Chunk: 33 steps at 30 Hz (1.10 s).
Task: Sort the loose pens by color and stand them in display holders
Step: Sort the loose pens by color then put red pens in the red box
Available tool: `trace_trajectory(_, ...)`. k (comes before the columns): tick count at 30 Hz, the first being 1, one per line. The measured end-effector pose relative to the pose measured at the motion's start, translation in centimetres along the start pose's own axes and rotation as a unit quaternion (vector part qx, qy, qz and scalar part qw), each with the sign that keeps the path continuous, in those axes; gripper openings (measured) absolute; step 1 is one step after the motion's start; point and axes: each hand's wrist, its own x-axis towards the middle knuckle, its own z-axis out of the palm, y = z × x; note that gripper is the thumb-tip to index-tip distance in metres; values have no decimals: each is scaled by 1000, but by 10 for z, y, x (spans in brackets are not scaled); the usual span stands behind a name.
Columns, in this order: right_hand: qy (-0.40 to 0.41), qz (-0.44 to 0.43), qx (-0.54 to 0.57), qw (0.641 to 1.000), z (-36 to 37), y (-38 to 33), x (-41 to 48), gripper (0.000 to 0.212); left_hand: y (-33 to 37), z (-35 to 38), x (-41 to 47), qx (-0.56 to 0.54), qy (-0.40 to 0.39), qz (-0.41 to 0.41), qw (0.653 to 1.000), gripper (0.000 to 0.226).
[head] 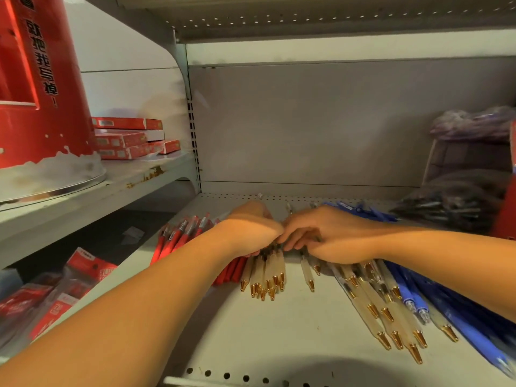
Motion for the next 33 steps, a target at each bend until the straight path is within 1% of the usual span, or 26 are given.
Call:
trace_trajectory(1,13,9,55,998,-5,2,0,35,2,2,1,34,3,4,999,17)
trace_trajectory(2,42,20,70,996,-11,4,2,31,2,5,1,70,4,6,998,23)
trace_trajectory(4,111,77,36,990,-27,13,14,24,1,13,0,130,-3,9,991,39)
trace_trajectory(5,133,114,7,985,-37,20,20,20,0,16,-1,150,-8,12,989,44)
trace_trajectory(7,140,175,-64,973,-56,38,34,13,-2,18,-1,163,-13,13,986,44)
trace_trajectory(10,99,265,-130,950,-69,61,55,11,-2,15,1,161,-21,19,987,41)
trace_trajectory(12,60,316,-162,933,-64,67,68,21,-2,15,3,174,-35,27,984,38)
trace_trajectory(14,55,343,-175,921,-57,69,80,37,0,17,5,195,-52,34,979,37)
trace_trajectory(16,51,347,-192,917,-52,67,91,53,3,17,7,210,-67,29,975,45)
trace_trajectory(18,31,351,-204,913,-48,62,103,73,4,17,8,218,-71,23,973,57)
trace_trajectory(19,16,359,-201,911,-47,60,107,78,4,17,9,218,-70,24,973,60)
trace_trajectory(20,-2,366,-199,909,-46,58,111,79,3,17,9,215,-66,28,974,57)
trace_trajectory(21,-21,371,-201,907,-46,57,113,77,2,18,9,209,-61,34,975,52)
trace_trajectory(23,-43,374,-188,907,-46,57,117,60,1,18,9,202,-58,39,977,48)
trace_trajectory(25,-46,373,-154,914,-46,56,122,39,1,17,10,199,-67,41,977,47)
trace_trajectory(27,-54,370,-153,915,-45,52,126,27,1,16,11,199,-70,39,977,52)
trace_trajectory(30,-75,371,-154,913,-41,46,132,20,0,14,10,199,-70,40,977,57)
trace_trajectory(32,-78,361,-180,912,-37,43,134,21,0,14,10,193,-74,43,977,52)
trace_trajectory(33,-72,355,-200,910,-35,42,135,21,0,14,10,190,-75,46,978,45)
